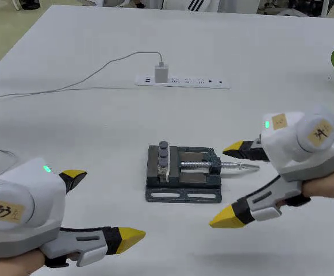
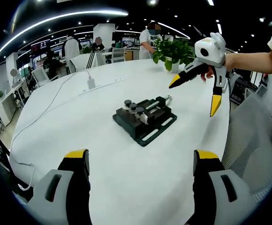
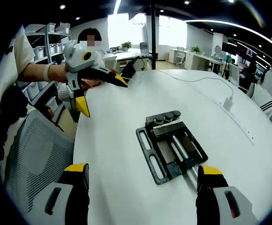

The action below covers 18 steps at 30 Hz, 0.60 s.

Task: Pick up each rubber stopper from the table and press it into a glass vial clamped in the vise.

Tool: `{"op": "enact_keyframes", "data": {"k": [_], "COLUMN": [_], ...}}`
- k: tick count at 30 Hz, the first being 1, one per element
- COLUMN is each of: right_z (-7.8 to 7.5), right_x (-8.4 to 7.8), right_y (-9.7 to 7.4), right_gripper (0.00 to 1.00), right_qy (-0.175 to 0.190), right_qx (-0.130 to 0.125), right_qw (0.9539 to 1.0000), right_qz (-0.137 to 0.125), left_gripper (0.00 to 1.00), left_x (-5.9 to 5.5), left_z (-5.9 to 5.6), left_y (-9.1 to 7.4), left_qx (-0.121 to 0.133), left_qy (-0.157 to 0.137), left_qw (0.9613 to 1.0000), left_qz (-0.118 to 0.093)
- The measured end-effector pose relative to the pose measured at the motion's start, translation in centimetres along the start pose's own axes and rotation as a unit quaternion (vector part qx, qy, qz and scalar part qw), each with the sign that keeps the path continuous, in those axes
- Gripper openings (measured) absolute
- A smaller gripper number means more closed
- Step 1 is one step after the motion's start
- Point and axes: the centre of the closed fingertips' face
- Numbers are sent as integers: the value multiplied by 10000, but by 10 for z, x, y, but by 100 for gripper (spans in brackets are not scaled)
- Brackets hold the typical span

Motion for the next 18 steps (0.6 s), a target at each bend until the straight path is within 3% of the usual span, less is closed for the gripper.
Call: {"op": "enact_keyframes", "data": {"k": [8,18], "right_z": [9,10], "right_x": [-30,-46], "right_y": [-22,-48], "right_gripper": [99,99], "right_qy": [426,870], "right_qx": [-240,-664], "right_qw": [9988,9933], "right_qz": [-97,-378], "left_gripper": [92,93], "left_x": [0,-7], "left_z": [4,3], "left_y": [-2,-4], "left_qx": [40,23], "left_qy": [-5,1], "left_qw": [10000,9999], "left_qz": [25,135]}}
Point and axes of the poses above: the centre of the closed fingertips' face, and the gripper's own axes: y roughly forward along the fingers, z roughly to its left, x roughly out of its top, and after that the axes turned 5 degrees about x, right-handed
